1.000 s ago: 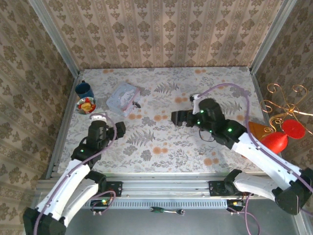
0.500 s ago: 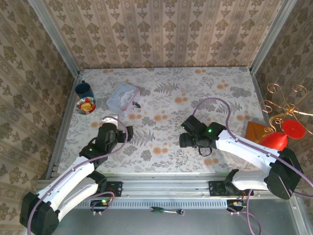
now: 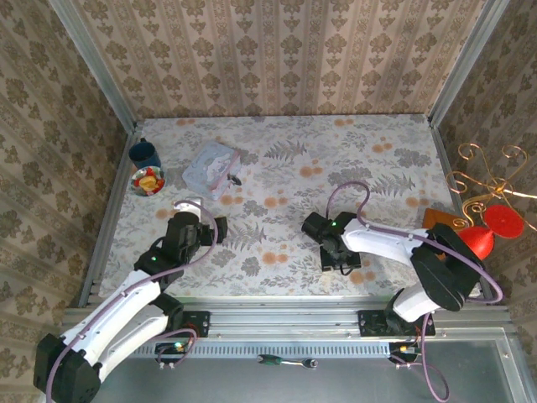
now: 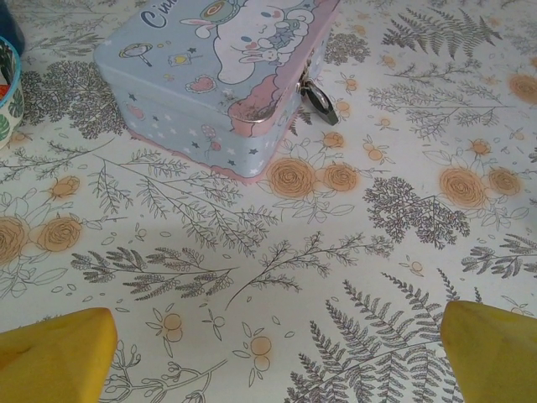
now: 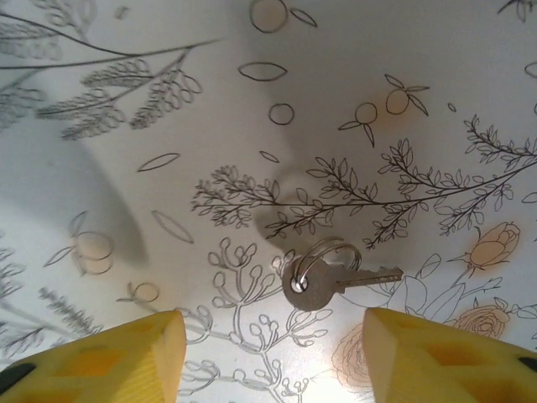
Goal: Unlock the padlock with the key
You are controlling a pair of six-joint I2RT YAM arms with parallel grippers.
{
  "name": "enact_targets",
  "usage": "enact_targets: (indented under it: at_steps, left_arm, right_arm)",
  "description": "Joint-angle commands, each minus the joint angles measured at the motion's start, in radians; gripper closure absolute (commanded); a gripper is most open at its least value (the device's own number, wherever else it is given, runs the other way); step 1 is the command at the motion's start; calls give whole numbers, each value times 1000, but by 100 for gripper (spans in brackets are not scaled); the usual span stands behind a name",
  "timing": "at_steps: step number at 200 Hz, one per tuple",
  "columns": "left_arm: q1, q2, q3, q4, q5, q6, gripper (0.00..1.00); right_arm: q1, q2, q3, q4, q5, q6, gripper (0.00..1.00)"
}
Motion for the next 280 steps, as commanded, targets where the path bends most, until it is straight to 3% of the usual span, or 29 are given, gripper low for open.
enact_targets:
  at_steps: [1, 77, 195, 242, 280]
  left_arm:
    - [-3, -13, 24, -20, -20, 14, 0]
    - [-3, -12, 19, -14, -19, 15, 0]
    - [-3, 10, 20, -7, -17, 15, 0]
    - [-3, 11, 20, -6, -20, 16, 0]
    - [-2, 26, 19, 2, -19, 16, 0]
  right_arm:
    - [-2, 33, 25, -27, 40, -17, 43]
    - [-9, 48, 9, -58, 135, -3, 54]
    - [-68, 140, 89, -81, 163, -61, 61]
    - [-123, 105, 89, -92, 164, -89, 64]
    - [-115, -2, 70, -77, -6, -114, 62]
